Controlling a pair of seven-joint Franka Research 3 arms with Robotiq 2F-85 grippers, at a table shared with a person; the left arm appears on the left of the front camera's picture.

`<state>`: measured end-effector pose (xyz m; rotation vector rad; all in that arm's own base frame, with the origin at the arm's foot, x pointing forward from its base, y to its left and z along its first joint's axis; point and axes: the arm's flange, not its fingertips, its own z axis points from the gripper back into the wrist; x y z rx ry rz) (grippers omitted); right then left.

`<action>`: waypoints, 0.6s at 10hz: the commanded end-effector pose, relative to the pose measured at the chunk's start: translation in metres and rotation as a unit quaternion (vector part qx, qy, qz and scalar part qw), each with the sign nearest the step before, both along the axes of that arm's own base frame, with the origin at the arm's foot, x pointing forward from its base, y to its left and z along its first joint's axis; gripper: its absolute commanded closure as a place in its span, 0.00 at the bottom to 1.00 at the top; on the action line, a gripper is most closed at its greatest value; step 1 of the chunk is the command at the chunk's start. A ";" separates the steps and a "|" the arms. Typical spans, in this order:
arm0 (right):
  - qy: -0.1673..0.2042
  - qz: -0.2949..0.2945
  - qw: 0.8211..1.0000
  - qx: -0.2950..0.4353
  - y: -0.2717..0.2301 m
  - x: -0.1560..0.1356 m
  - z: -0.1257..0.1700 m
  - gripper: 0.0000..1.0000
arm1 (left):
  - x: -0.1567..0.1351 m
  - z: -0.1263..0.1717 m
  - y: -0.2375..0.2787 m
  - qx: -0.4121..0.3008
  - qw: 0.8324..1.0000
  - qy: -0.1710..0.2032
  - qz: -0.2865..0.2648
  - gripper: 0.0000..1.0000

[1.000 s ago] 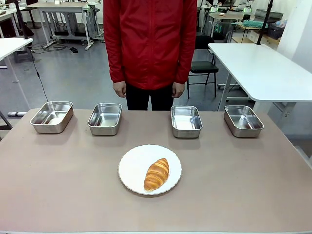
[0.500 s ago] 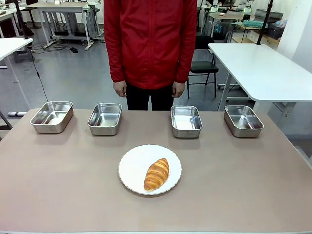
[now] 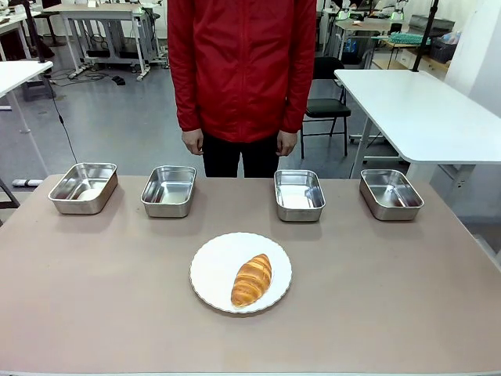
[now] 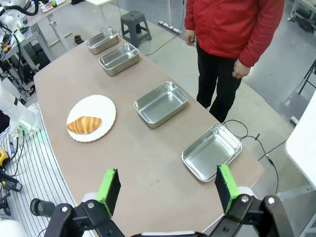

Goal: Place the bread in the container.
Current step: Place the Butter Roll into the Airtight Container indicated by the human.

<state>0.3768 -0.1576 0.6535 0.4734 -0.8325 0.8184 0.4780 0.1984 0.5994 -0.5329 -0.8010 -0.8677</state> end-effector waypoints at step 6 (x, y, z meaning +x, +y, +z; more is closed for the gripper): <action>-0.007 0.007 1.000 0.005 0.000 0.001 0.001 0.00 | -0.001 0.001 0.000 0.000 1.000 -0.005 -0.009 0.00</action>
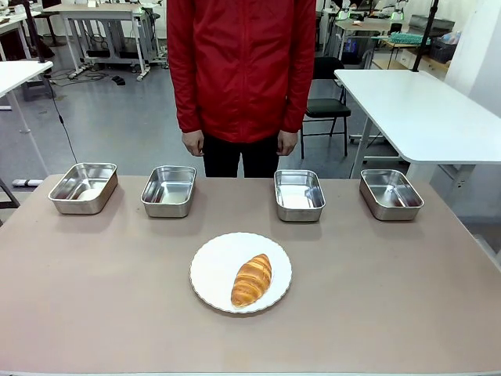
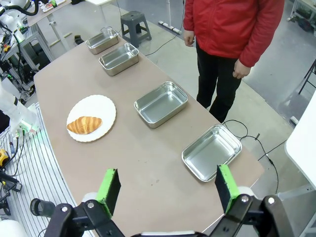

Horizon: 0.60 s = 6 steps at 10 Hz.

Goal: Place the bread in the container.
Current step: Place the Butter Roll into the Airtight Container indicated by the human.

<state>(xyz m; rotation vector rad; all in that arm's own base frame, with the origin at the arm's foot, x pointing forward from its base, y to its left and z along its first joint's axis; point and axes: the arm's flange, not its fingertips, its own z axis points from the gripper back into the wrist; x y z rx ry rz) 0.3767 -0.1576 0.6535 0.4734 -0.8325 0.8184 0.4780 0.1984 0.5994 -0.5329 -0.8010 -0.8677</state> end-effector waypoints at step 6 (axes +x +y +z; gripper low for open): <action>-0.007 0.007 1.000 0.005 0.000 0.001 0.001 0.00 | -0.001 0.001 0.000 0.000 1.000 -0.005 -0.009 0.00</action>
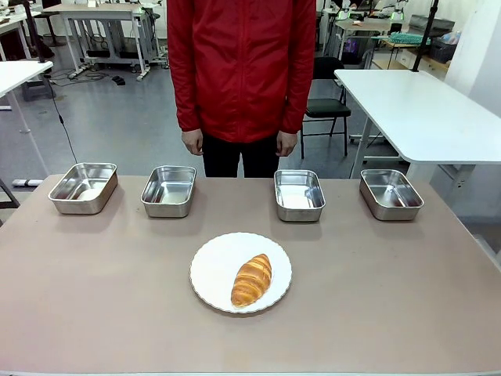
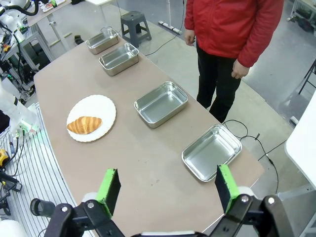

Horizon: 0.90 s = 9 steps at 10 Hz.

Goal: Place the bread in the container.
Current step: Place the Butter Roll into the Airtight Container indicated by the human.

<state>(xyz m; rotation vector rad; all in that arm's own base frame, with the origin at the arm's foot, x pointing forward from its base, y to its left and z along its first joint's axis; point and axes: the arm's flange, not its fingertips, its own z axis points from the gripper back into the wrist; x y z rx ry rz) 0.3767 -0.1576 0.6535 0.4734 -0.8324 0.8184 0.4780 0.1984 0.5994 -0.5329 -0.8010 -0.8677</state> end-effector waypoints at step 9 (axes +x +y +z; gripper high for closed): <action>-0.007 0.007 1.000 0.005 0.000 0.001 0.001 0.00 | -0.001 0.001 0.000 0.000 1.000 -0.005 -0.009 0.00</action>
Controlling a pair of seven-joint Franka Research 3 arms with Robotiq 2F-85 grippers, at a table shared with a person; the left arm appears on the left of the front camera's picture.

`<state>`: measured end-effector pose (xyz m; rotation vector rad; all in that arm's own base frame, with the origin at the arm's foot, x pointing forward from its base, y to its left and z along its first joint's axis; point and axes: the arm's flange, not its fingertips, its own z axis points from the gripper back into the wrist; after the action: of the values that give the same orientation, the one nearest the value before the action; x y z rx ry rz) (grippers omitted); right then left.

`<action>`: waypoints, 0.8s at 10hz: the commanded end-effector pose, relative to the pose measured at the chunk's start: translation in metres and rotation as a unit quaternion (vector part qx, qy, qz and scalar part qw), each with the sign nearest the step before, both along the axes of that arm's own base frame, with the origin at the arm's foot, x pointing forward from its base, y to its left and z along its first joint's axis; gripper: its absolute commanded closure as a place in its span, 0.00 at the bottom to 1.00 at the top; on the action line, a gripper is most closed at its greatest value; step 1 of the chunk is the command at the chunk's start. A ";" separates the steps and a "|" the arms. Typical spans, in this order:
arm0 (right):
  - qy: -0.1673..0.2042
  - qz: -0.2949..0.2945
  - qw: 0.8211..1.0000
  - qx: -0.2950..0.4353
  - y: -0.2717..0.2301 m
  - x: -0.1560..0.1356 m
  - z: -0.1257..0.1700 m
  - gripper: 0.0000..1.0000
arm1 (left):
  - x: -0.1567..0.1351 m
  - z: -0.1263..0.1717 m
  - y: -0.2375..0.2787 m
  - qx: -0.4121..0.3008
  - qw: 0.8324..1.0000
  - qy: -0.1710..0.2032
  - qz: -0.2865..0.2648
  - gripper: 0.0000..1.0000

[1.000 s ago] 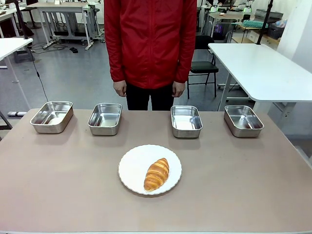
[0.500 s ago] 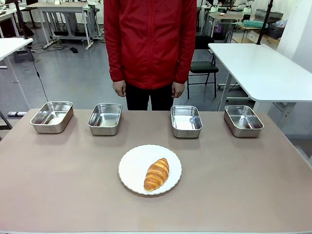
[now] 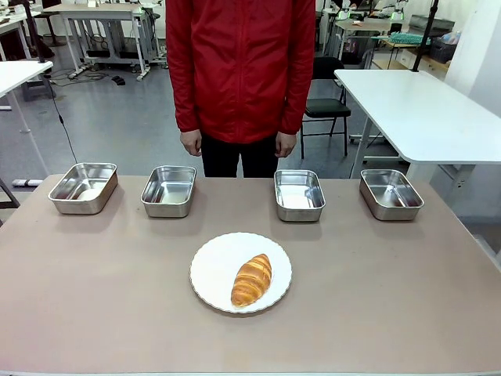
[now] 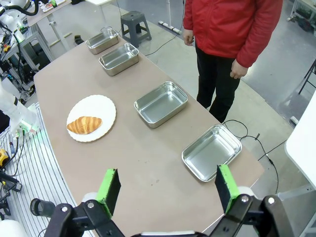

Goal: Place the bread in the container.
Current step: Place the Butter Roll into the Airtight Container indicated by the human.

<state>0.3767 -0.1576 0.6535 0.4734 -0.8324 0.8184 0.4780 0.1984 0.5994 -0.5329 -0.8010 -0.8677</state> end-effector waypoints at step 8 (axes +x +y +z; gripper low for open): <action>-0.007 0.007 1.000 0.005 0.000 0.001 0.001 0.00 | -0.001 0.001 0.000 0.000 1.000 -0.005 -0.009 0.00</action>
<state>0.3767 -0.1576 0.6535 0.4734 -0.8324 0.8184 0.4780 0.1984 0.5994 -0.5329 -0.8010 -0.8677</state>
